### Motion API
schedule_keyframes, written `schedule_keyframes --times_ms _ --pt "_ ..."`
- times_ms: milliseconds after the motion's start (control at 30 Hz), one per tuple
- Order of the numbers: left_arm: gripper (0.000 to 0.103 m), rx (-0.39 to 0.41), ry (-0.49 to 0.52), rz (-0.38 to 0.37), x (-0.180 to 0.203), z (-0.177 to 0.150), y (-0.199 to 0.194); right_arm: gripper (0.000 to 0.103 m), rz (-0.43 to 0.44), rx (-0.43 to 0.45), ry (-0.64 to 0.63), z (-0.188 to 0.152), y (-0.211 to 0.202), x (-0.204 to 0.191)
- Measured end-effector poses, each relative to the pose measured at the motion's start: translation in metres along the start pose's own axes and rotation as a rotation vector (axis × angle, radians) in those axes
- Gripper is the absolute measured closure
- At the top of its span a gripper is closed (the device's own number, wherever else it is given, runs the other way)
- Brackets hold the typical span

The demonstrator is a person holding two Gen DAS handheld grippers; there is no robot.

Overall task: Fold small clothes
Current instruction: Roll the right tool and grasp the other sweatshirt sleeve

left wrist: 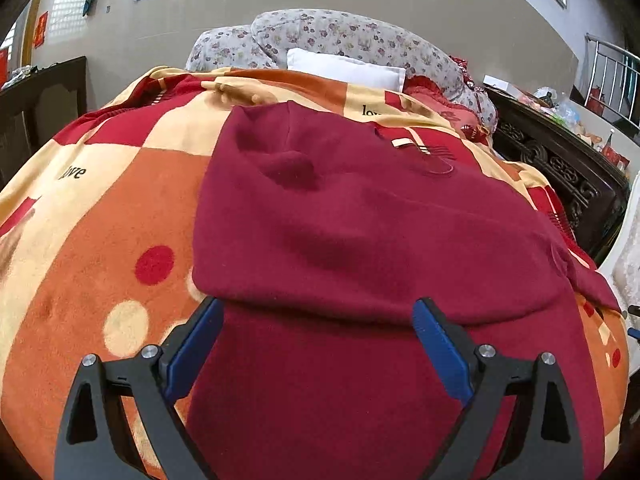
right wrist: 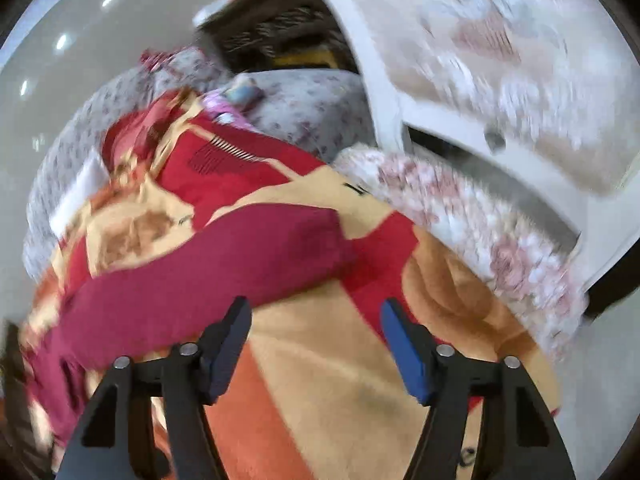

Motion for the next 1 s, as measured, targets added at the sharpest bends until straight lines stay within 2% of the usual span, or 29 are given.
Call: schedule_keyframes --times_ms 200,233,267,333,433,567,667,800,1000 --pt "0.008 -0.003 -0.008 -0.001 -0.002 0.000 -0.001 0.039 0.226 -0.037 0.170 0.013 0.028 0.017" --pt "0.008 -0.004 -0.008 0.000 -0.002 0.000 -0.001 0.043 0.252 -0.051 0.186 0.015 0.035 0.015" --pt "0.008 -0.004 -0.009 0.000 -0.002 0.000 -0.001 0.052 0.273 -0.056 0.195 0.015 0.035 0.020" --pt "0.008 -0.004 -0.008 0.000 -0.002 0.000 -0.001 0.055 0.321 -0.062 0.223 0.017 0.042 0.019" --pt "0.008 -0.005 -0.010 0.001 -0.003 0.000 -0.001 0.073 0.334 -0.041 0.264 0.022 0.044 0.025" --pt "0.008 -0.002 -0.016 0.002 -0.004 0.000 -0.001 0.092 0.281 0.038 0.232 0.023 0.028 0.020" --pt "0.008 0.004 -0.023 0.004 -0.005 0.000 -0.002 0.095 0.246 0.088 0.164 0.025 0.011 0.003" --pt "0.008 0.005 -0.035 0.001 -0.006 0.000 -0.002 0.096 0.248 0.127 0.024 0.018 -0.014 -0.046" --pt "0.008 0.029 -0.090 -0.006 -0.017 0.000 -0.007 0.096 0.378 0.082 -0.276 -0.029 -0.035 -0.190"
Point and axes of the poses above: each gripper's, at about its wrist camera, not at the fingertips, and y roughly the way its jaws point, x to its right, z to its top, the point moved 1 cm from there along y, roughly the way its jaws point, and after that the axes turned 12 degrees about -x, right-handed, at the moved point
